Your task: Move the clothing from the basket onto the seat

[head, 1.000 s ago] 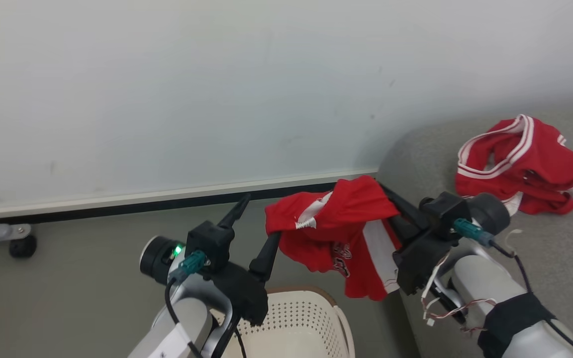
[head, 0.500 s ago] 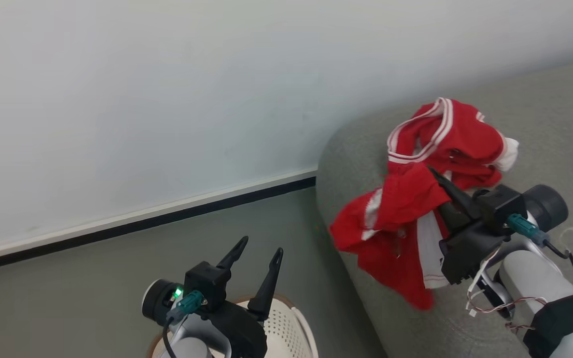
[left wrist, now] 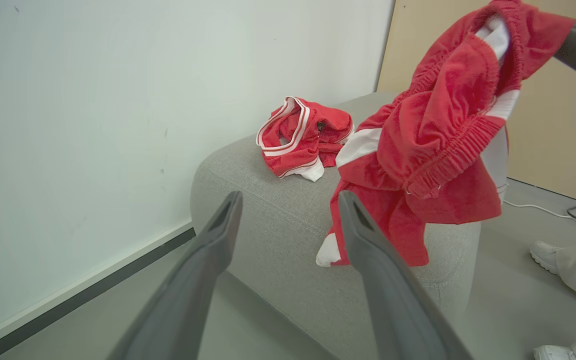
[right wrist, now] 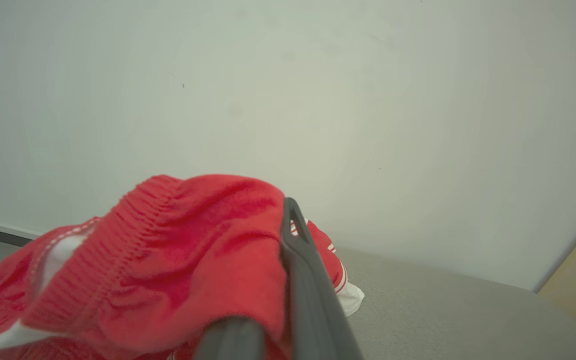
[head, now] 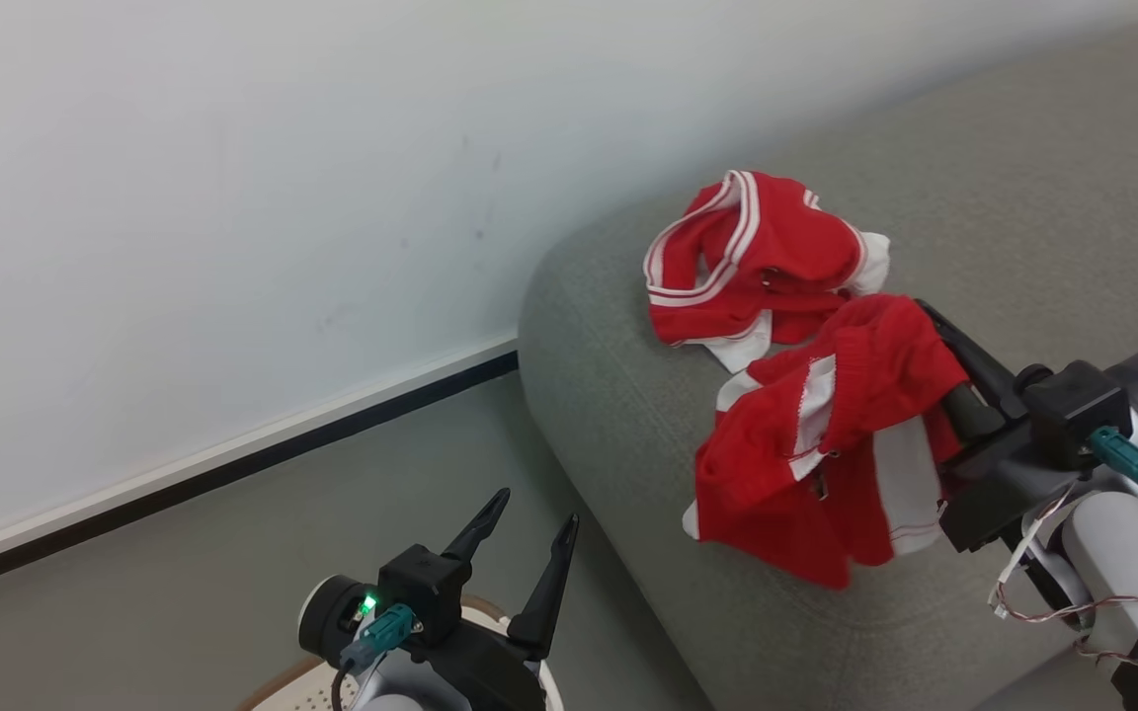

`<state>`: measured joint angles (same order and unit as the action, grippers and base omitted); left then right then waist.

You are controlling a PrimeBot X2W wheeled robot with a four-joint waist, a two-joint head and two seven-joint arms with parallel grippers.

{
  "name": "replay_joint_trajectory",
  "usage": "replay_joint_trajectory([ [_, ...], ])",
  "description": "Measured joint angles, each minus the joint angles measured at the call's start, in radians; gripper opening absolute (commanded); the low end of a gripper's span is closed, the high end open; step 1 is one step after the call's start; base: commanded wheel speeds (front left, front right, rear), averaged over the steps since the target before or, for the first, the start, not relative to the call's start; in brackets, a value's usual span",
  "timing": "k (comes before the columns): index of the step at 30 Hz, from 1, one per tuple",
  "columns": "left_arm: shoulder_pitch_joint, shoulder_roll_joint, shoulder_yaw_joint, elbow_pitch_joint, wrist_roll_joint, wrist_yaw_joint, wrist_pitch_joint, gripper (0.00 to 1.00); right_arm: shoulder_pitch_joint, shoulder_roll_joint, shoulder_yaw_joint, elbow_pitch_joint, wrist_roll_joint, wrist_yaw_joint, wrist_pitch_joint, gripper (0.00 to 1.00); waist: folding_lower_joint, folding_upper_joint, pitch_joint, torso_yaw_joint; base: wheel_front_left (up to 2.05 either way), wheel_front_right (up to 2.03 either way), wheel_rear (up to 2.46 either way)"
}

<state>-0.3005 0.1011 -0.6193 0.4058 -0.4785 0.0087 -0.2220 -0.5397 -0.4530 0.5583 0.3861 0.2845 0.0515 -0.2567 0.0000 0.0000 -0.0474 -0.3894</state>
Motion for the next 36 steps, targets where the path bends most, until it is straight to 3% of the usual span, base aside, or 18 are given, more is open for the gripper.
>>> replay_joint_trajectory([
  [7, -0.002, -0.01, -0.012, -0.022, 0.006, 0.009, -0.001, 1.0, -0.001, -0.031, -0.042, -0.066, 0.012, -0.008, 0.01, 0.0, 0.0, 0.0, 0.024, -0.059, 0.0, 0.0, 0.0],
  [14, -0.03, -0.014, -0.03, -0.06, 0.041, 0.018, -0.001, 1.0, -0.058, -0.057, -0.114, -0.066, 0.06, -0.009, 0.042, 0.0, 0.0001, 0.0, 0.088, -0.066, 0.0, 0.0, 0.0],
  [22, -0.09, 0.038, -0.028, -0.102, 0.074, 0.026, 0.024, 1.0, -0.291, -0.072, -0.174, 0.049, 0.095, 0.002, 0.107, 0.0, 0.0002, 0.0001, 0.195, -0.027, 0.0, 0.0, 0.0],
  [36, -0.205, 0.091, -0.039, -0.235, 0.146, 0.025, 0.077, 1.0, -0.659, -0.163, -0.249, 0.236, 0.08, 0.01, 0.159, 0.0, 0.0003, 0.0001, 0.38, 0.071, 0.0, 0.0, 0.0],
])
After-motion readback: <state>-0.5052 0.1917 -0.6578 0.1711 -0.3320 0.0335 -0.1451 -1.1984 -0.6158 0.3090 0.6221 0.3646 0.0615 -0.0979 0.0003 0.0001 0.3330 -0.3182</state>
